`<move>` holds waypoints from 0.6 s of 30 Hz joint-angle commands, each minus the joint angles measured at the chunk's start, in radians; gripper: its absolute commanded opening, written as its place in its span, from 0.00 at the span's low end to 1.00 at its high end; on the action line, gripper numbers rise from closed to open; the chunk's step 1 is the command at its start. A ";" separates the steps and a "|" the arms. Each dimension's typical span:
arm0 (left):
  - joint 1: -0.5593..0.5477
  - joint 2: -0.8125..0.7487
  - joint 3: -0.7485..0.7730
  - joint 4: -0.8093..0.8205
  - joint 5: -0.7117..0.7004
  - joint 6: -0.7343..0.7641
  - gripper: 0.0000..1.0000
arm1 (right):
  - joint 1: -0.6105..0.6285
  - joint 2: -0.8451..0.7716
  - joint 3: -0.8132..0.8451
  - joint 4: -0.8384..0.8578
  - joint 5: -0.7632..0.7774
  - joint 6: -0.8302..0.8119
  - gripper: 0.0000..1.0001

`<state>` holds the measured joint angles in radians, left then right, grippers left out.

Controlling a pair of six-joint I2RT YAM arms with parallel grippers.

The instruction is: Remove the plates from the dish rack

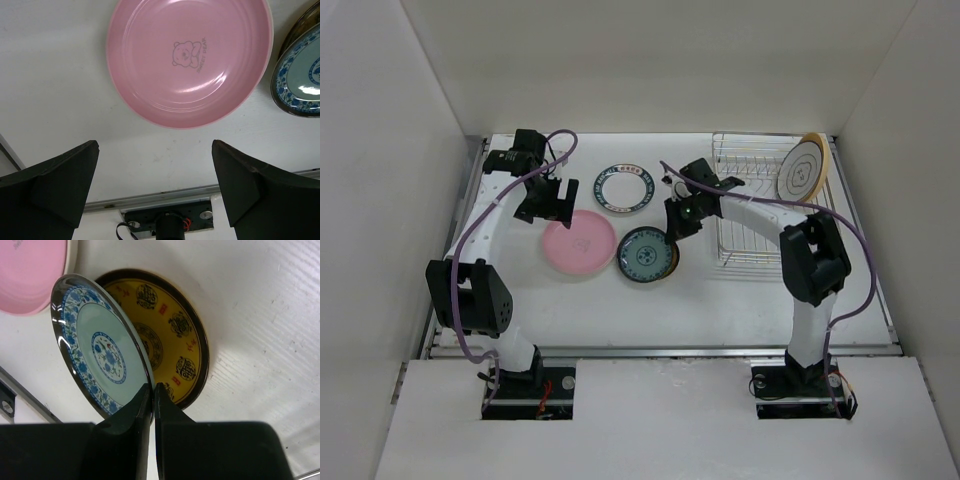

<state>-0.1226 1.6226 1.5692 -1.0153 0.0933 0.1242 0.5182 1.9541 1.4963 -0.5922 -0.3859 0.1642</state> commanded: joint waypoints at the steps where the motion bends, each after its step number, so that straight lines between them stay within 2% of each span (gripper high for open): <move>1: 0.003 -0.027 -0.008 -0.020 -0.001 0.018 0.95 | -0.017 -0.066 -0.016 -0.004 -0.044 -0.017 0.00; 9: 0.003 -0.027 -0.008 -0.029 -0.001 0.018 0.95 | -0.037 -0.044 -0.025 -0.004 -0.038 -0.017 0.01; 10: 0.003 -0.027 -0.008 -0.029 -0.001 0.018 0.95 | -0.037 -0.044 -0.013 -0.004 -0.038 -0.017 0.06; 11: 0.003 -0.027 -0.008 -0.029 -0.001 0.018 0.95 | -0.037 -0.034 -0.013 -0.004 -0.038 -0.017 0.24; 14: 0.003 -0.027 -0.008 -0.029 0.008 0.018 0.95 | -0.037 -0.012 0.007 -0.024 -0.002 -0.017 0.41; 15: 0.003 -0.027 -0.008 -0.029 0.008 0.018 0.95 | -0.037 -0.012 0.019 -0.034 0.008 -0.017 0.51; 18: 0.003 -0.027 -0.008 -0.029 0.008 0.018 0.95 | -0.037 -0.035 0.019 -0.060 0.062 -0.008 0.57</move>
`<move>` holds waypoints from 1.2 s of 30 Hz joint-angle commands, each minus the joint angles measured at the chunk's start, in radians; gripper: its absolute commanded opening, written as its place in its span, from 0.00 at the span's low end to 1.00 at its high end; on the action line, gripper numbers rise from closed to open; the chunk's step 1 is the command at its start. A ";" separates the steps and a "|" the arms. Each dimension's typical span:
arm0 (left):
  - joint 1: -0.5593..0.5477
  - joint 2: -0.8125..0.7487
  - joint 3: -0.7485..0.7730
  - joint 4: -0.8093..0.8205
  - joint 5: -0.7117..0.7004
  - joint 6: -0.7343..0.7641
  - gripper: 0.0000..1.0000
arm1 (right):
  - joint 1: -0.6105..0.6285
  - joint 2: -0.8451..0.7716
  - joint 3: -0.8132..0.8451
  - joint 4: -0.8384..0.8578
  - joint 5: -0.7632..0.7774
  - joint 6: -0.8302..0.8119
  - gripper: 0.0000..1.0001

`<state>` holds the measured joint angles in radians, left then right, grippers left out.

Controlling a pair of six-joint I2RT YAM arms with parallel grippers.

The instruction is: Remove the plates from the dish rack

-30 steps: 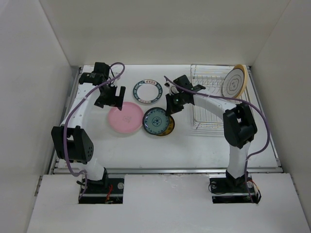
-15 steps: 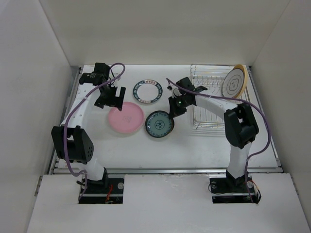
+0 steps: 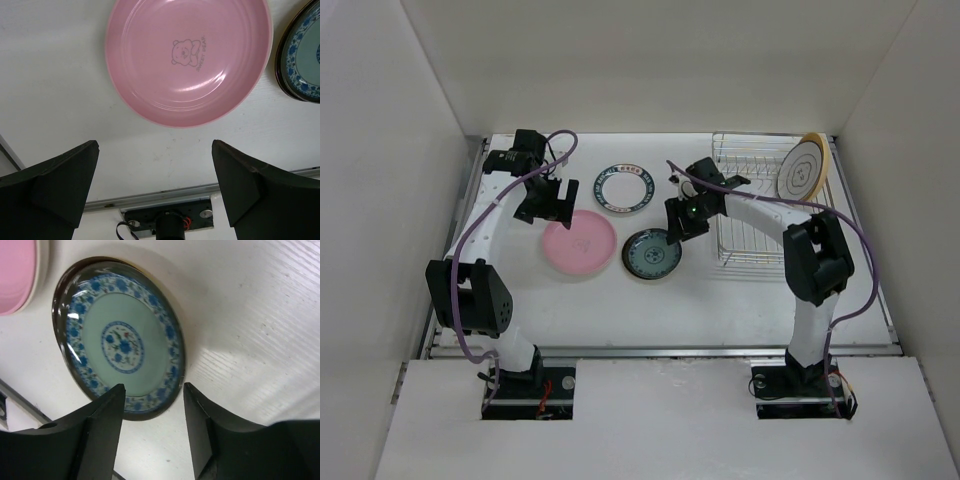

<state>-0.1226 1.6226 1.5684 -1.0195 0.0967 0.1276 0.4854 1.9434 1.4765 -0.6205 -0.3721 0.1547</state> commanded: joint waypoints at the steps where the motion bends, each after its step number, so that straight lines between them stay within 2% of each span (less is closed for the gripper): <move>1: 0.003 -0.027 -0.007 -0.025 0.005 0.015 0.95 | -0.004 -0.037 0.039 -0.031 0.062 0.002 0.57; 9: 0.003 -0.018 0.002 -0.034 0.005 0.015 0.95 | -0.004 -0.086 0.062 -0.065 0.114 0.002 0.56; 11: 0.003 -0.018 0.002 -0.034 0.005 0.015 0.95 | -0.004 -0.139 0.073 -0.077 0.137 0.025 0.56; 13: 0.003 -0.027 0.002 -0.034 0.005 0.015 0.95 | -0.013 -0.202 0.106 -0.077 0.221 0.051 0.56; 14: 0.003 -0.027 0.002 -0.034 0.005 0.015 0.95 | -0.013 -0.271 0.126 -0.088 0.287 0.096 0.61; 15: 0.003 -0.027 0.002 -0.034 -0.006 0.015 0.95 | -0.043 -0.305 0.142 -0.088 0.464 0.120 0.64; 17: 0.003 -0.038 0.002 -0.025 -0.017 0.015 0.95 | -0.073 -0.394 0.168 -0.088 0.679 0.157 0.70; 18: 0.003 -0.050 0.002 -0.025 -0.029 0.015 0.95 | -0.091 -0.411 0.168 -0.088 0.773 0.157 0.77; 19: 0.003 -0.050 -0.008 -0.015 -0.041 0.015 0.95 | -0.146 -0.420 0.180 -0.088 0.892 0.157 0.78; 23: 0.003 -0.070 -0.019 -0.004 -0.066 0.006 0.95 | -0.293 -0.364 0.292 -0.171 1.036 0.157 0.78; 26: 0.003 -0.070 -0.028 0.006 -0.075 0.006 0.95 | -0.365 -0.304 0.312 -0.182 1.036 0.157 0.78; 31: 0.003 -0.070 -0.028 0.006 -0.075 0.006 0.95 | -0.402 -0.273 0.321 -0.122 1.163 0.190 0.66; 36: 0.003 -0.061 -0.037 0.006 -0.066 0.006 0.95 | -0.448 -0.241 0.340 -0.062 1.191 0.190 0.55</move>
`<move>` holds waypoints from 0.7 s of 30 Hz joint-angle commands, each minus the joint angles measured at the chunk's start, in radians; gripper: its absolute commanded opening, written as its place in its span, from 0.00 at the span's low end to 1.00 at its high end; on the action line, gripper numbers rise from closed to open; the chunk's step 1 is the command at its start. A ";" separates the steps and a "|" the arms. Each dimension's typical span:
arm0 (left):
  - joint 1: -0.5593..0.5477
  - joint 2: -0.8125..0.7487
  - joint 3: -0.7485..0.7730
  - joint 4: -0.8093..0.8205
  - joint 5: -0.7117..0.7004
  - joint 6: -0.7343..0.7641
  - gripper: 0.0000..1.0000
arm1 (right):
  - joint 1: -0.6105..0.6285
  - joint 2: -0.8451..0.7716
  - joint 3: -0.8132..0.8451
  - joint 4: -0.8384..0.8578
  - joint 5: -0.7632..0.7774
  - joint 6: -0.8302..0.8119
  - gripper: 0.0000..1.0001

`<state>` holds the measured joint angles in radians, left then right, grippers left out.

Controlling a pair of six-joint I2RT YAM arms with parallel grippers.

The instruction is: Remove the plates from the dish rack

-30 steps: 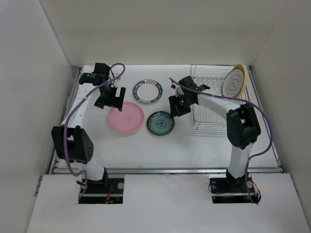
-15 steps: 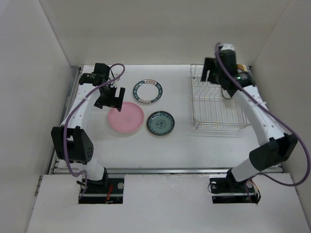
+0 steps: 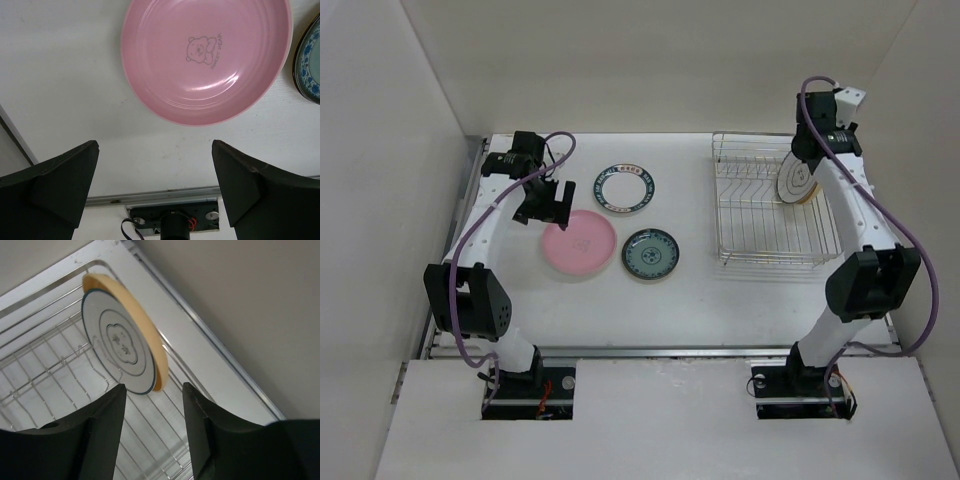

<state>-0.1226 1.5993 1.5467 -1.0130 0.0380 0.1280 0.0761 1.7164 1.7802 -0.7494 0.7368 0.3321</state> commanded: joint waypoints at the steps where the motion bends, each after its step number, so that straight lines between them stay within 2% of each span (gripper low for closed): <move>1: 0.003 -0.038 -0.016 -0.001 0.003 0.005 0.95 | -0.048 -0.014 0.036 0.067 0.082 0.013 0.53; 5: 0.003 -0.019 -0.016 -0.001 0.003 0.005 0.95 | -0.073 0.081 0.094 0.067 0.073 0.004 0.47; 11: 0.003 -0.019 -0.016 -0.001 0.013 0.015 0.95 | -0.073 0.161 0.156 0.067 0.023 -0.038 0.46; 18: 0.003 -0.010 -0.016 -0.001 0.013 0.015 0.95 | -0.073 0.173 0.147 0.110 0.013 -0.038 0.46; 21: 0.003 0.010 -0.016 -0.001 0.013 0.015 0.95 | -0.082 0.227 0.159 0.110 0.013 -0.047 0.46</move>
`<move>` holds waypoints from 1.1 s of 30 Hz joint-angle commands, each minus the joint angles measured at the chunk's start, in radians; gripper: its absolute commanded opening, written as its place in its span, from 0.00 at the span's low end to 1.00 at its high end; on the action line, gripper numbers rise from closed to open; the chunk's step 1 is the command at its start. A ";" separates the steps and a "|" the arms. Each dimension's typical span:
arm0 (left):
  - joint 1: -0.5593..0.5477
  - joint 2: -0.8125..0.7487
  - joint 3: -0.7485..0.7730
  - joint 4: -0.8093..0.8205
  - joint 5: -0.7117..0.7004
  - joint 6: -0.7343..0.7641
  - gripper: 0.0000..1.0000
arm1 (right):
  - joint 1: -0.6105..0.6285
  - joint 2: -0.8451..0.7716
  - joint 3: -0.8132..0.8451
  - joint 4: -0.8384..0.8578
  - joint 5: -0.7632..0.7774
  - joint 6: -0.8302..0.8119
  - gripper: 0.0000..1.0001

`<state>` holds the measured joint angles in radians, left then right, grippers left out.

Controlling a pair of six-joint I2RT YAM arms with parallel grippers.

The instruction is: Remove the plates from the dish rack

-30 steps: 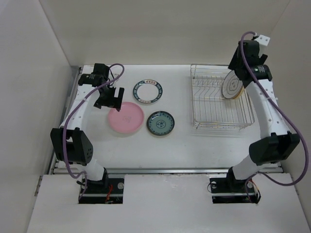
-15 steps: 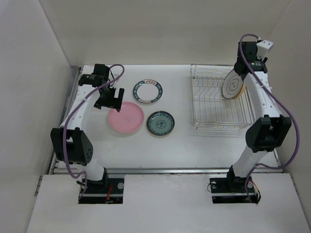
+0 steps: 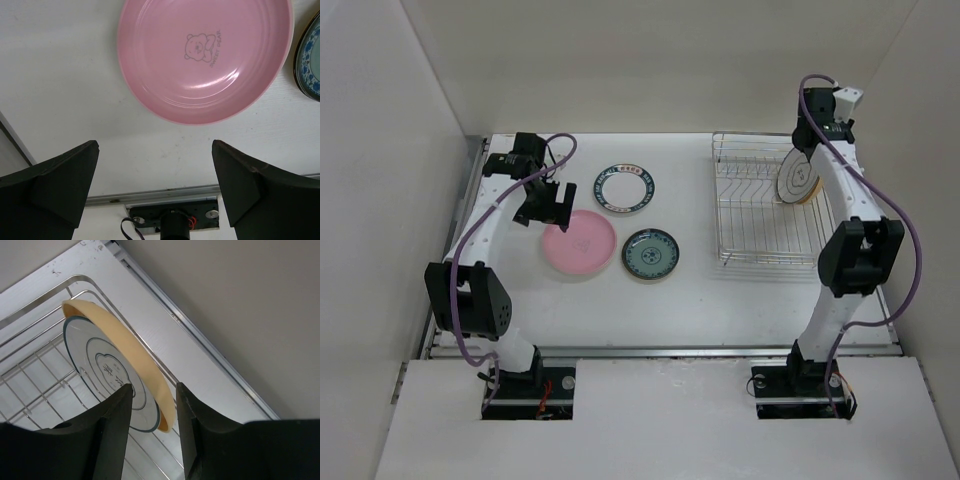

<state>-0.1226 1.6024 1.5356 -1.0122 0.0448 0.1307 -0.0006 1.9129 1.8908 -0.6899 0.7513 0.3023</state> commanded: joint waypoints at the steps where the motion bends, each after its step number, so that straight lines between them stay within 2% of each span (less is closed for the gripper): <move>1: 0.003 0.007 0.004 -0.002 0.006 0.012 0.95 | -0.015 0.044 0.060 0.050 -0.001 -0.017 0.46; 8: 0.003 0.016 0.004 -0.002 0.006 0.012 0.95 | -0.024 0.109 0.103 0.050 0.057 -0.017 0.34; 12: 0.003 0.025 0.004 -0.011 0.015 0.012 0.95 | -0.024 0.075 0.113 0.041 0.086 -0.026 0.17; 13: 0.003 0.025 0.004 -0.011 0.015 0.012 0.95 | -0.024 0.049 0.113 0.041 0.086 -0.026 0.09; 16: 0.003 0.025 0.004 -0.011 0.015 0.012 0.95 | -0.024 -0.001 0.113 0.041 0.100 -0.045 0.01; 21: 0.003 0.025 0.004 -0.020 0.024 0.012 0.95 | -0.024 -0.057 0.102 0.050 0.178 -0.078 0.00; 24: 0.003 0.025 0.004 -0.020 0.024 0.012 0.95 | -0.004 -0.097 0.102 0.069 0.278 -0.123 0.00; 26: 0.003 0.025 0.014 -0.020 0.033 0.012 0.95 | 0.022 -0.129 0.102 0.101 0.402 -0.164 0.00; 29: 0.003 0.025 0.023 -0.029 0.043 0.012 0.95 | 0.065 -0.175 0.061 0.238 0.531 -0.314 0.00; 30: 0.003 0.025 0.023 -0.029 0.043 0.012 0.95 | 0.077 -0.213 0.048 0.335 0.552 -0.360 0.00; 31: 0.003 0.025 0.023 -0.029 0.055 0.012 0.95 | 0.092 -0.233 0.038 0.384 0.569 -0.443 0.00; 33: 0.003 0.013 0.023 -0.029 0.082 0.012 0.95 | 0.145 -0.294 0.016 0.449 0.582 -0.489 0.00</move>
<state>-0.1226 1.6302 1.5356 -1.0153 0.0837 0.1307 0.0845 1.7313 1.9179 -0.4786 1.2079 -0.0376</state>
